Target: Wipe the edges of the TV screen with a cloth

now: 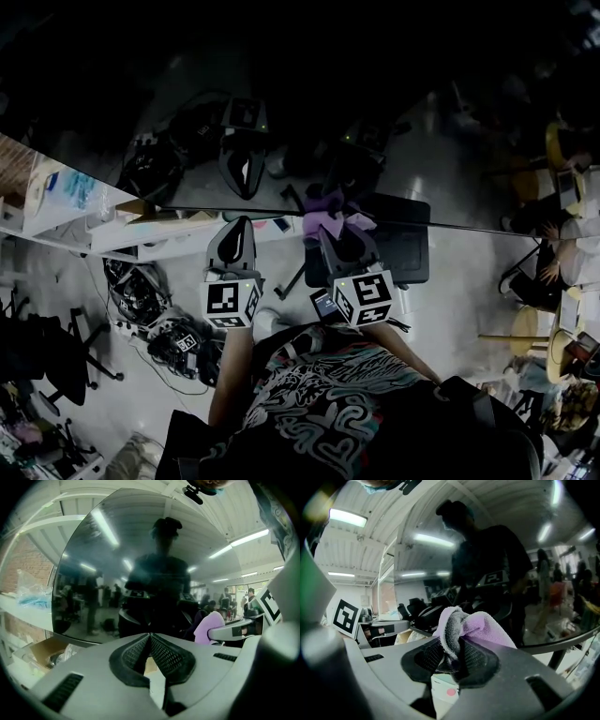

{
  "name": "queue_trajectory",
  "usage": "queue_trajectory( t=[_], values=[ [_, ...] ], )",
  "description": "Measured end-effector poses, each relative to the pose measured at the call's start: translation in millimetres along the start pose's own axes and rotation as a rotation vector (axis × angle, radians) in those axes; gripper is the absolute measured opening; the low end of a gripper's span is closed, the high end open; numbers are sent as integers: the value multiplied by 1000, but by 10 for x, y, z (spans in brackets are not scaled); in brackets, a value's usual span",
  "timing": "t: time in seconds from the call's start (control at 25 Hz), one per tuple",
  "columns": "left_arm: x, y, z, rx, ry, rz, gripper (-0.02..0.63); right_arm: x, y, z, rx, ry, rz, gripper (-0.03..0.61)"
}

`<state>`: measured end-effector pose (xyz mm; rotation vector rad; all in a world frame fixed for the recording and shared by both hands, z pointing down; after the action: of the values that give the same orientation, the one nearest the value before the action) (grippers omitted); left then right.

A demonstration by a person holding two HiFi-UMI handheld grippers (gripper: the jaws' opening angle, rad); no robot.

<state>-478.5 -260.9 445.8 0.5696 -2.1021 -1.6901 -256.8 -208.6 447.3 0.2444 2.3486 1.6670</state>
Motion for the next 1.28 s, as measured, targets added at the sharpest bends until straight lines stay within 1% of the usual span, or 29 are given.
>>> queue_trajectory(
  t=[0.24, 0.32, 0.52, 0.92, 1.08, 1.28],
  values=[
    [50, 25, 12, 0, 35, 3, 18, 52, -4, 24, 0, 43, -18, 121],
    [145, 40, 18, 3, 38, 4, 18, 92, -9, -19, 4, 58, -19, 121],
    [499, 11, 57, 6, 64, -28, 18, 352, -59, -240, 12, 87, -19, 121],
    [745, 24, 147, -1, 113, -33, 18, 534, -68, -309, 9, 141, -17, 121],
    [717, 16, 130, -2, 118, -41, 18, 521, -67, -299, 4, 140, -10, 121],
    [517, -4, 132, 9, 97, -42, 18, 466, -83, -256, 10, 109, -4, 121]
  ],
)
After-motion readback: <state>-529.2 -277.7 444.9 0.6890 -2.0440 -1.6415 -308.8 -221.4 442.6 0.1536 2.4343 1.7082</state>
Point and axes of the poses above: the fingertips, and each gripper's own axes: z backward along the fingers, x to its left, y out of its underside, the point moved 9 cm from there along z, backward along the fingers, and after that the axes turned 4 degrees about x, right-handed, at the moved point
